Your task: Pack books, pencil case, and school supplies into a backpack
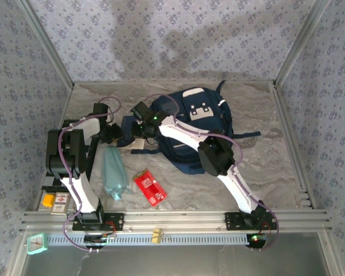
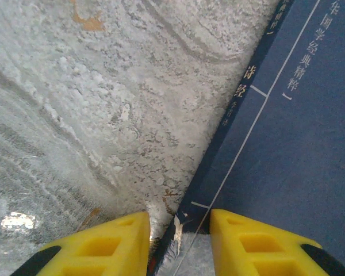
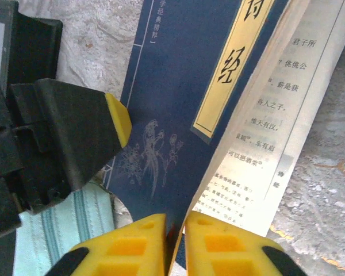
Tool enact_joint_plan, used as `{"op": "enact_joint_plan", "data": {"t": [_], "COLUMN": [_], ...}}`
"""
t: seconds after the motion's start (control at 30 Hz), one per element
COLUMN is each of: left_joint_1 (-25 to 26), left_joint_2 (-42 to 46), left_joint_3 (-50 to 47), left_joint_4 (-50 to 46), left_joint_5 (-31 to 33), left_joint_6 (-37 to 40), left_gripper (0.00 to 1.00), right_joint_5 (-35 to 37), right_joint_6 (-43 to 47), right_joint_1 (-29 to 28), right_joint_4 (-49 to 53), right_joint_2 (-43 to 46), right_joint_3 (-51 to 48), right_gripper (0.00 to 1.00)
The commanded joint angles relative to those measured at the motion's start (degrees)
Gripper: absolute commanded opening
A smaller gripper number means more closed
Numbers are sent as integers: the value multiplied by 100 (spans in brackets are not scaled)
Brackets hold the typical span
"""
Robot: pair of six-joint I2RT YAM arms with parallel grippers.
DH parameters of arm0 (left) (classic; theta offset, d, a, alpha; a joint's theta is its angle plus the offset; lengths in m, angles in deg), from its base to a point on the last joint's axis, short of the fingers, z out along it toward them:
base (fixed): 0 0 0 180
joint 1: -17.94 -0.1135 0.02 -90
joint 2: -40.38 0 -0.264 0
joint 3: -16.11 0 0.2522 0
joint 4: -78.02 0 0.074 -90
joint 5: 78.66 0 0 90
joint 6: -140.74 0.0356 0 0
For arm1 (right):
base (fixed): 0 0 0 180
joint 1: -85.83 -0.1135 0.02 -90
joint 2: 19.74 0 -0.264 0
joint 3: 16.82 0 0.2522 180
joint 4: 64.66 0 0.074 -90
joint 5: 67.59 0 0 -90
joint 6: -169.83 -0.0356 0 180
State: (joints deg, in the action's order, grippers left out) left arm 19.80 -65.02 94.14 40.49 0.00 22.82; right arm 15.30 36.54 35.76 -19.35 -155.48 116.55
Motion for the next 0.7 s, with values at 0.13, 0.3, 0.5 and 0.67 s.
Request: {"op": "enact_joint_plan", "data": {"t": [0.13, 0.3, 0.5, 0.67], "left_joint_1": [-12, -90, -373, -660], "left_joint_2": [102, 537, 1346, 2270], "left_joint_3": [50, 577, 814, 561], "left_joint_4": [-292, -682, -787, -343], "left_joint_5": [-106, -139, -594, -1495], "left_joint_6": [50, -34, -359, -755], "left_gripper": [35, 40, 51, 59], "right_joint_5": [-255, -388, -636, -1302], "right_joint_6": [-211, -199, 93, 332], "right_joint_1": [48, 126, 200, 398], "right_joint_4": [-171, -303, -299, -797], "right_joint_2": [223, 418, 977, 1810], "right_joint_3": [21, 149, 263, -435], "right_gripper": [0, 0, 0, 0]}}
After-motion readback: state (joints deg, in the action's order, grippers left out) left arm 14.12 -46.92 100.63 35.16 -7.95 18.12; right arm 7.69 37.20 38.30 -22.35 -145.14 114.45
